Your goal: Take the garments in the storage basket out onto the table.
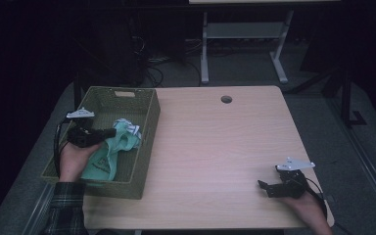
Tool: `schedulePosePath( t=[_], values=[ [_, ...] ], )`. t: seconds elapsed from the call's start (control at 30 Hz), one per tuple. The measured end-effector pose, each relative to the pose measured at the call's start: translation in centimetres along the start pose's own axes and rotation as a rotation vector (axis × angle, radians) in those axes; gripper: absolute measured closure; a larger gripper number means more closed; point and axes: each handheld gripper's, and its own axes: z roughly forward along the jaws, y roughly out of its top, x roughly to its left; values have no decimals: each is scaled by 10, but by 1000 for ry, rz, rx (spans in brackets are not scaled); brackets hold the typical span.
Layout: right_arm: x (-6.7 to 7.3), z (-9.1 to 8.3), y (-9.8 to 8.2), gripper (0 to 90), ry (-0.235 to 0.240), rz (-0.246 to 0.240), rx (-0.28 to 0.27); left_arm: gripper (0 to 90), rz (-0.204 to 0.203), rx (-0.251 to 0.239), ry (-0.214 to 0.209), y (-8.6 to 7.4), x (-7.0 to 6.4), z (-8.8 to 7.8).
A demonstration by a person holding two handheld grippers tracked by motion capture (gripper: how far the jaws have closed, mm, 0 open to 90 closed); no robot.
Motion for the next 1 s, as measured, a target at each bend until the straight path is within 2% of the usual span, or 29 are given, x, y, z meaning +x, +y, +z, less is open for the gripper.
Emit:
schedulePosePath(
  t=[0.2,0.57,1.0],
  values=[
    [0,0,0,95,0,0,0,894,15,-46,-11,10,-4,-9],
    [0,0,0,95,0,3,1,894,40,-91,-17,29,-11,-20],
    [0,0,0,95,0,-1,0,895,74,-139,-53,53,-23,-31]
  ],
)
